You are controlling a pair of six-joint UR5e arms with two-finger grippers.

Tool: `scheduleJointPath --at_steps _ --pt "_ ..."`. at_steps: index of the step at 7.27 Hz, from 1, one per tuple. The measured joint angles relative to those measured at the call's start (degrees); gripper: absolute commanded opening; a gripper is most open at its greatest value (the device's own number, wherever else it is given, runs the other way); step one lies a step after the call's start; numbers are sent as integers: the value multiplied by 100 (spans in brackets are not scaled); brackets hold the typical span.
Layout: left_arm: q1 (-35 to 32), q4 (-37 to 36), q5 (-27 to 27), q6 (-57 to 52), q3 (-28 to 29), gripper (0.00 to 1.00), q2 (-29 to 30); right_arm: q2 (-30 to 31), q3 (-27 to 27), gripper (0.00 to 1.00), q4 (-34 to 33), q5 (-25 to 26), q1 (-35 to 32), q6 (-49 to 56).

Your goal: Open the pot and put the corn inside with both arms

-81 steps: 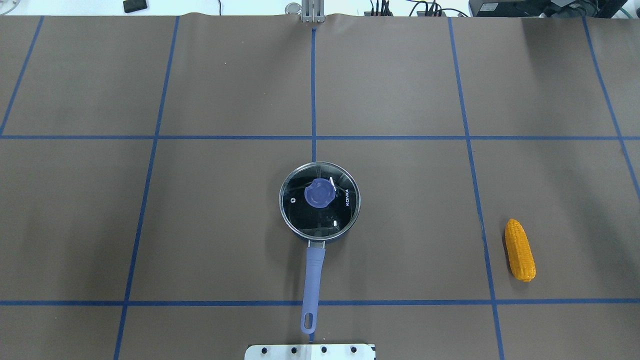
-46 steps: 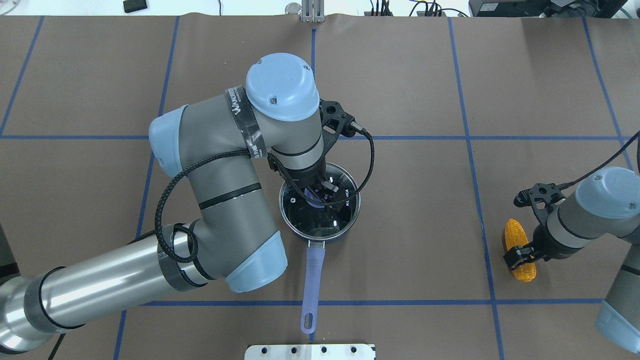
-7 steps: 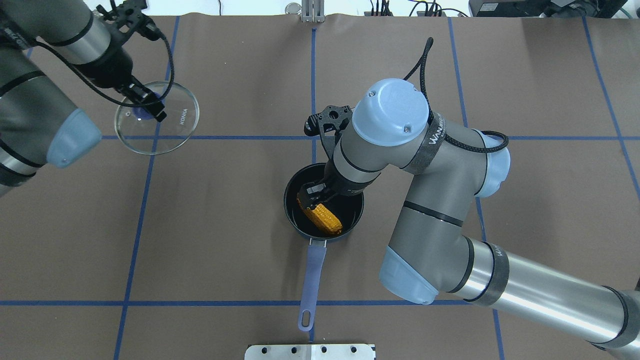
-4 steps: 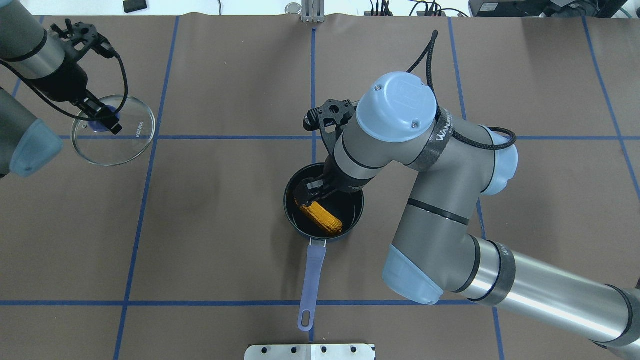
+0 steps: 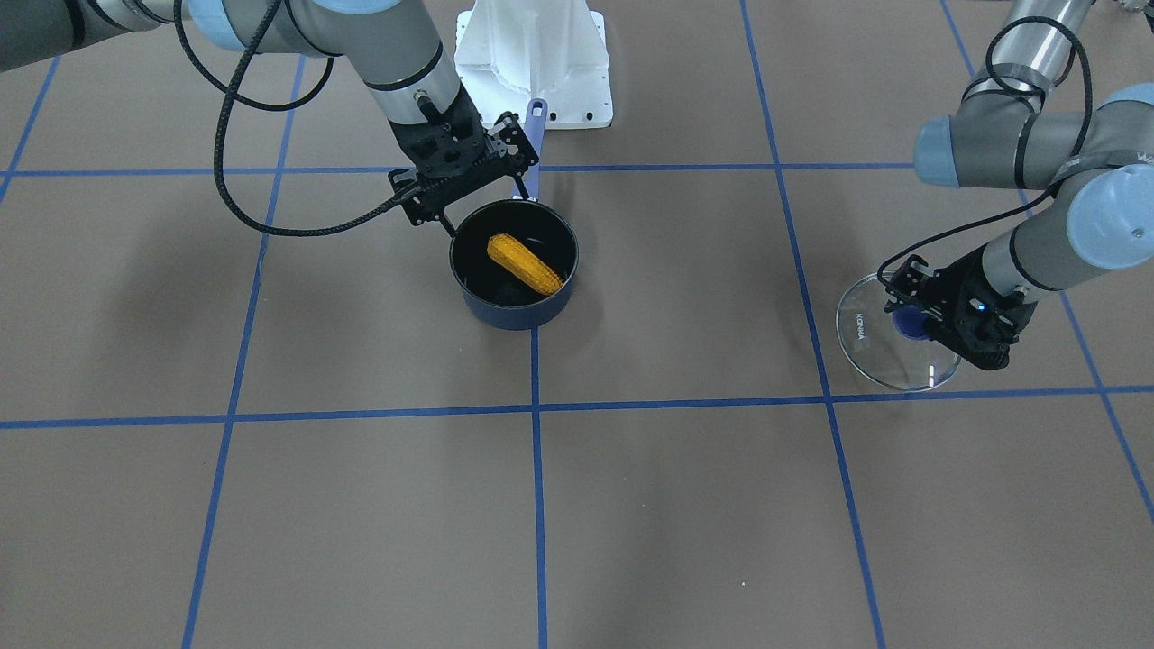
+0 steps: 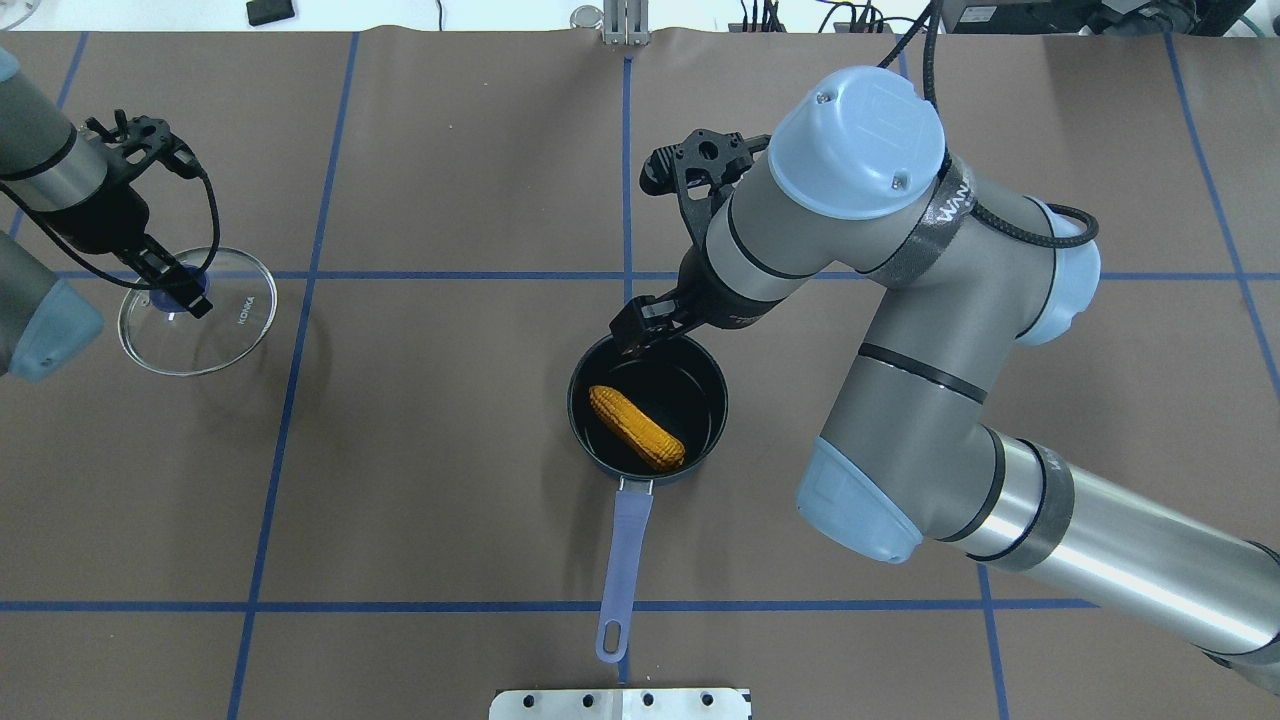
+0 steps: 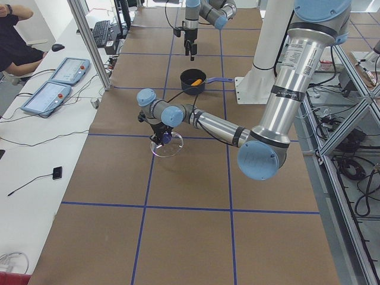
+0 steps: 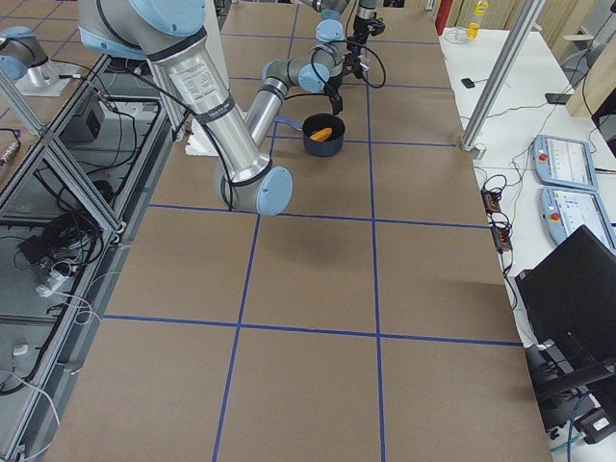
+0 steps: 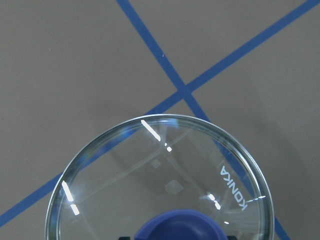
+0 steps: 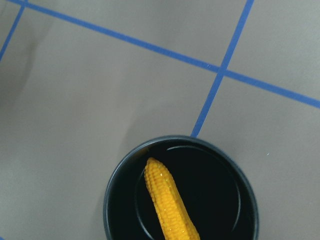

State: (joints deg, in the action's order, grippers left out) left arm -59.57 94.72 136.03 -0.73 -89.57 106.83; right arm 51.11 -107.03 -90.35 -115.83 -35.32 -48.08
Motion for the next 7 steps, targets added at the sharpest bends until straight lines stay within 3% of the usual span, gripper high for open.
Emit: scheduleJointPath --at_steps 4,7 --pt "66 123 89 -16 232 61 -14 51 6 100 0 17 -18 0" --pt "129 153 91 -21 292 98 11 84 25 100 0 25 -19 0"
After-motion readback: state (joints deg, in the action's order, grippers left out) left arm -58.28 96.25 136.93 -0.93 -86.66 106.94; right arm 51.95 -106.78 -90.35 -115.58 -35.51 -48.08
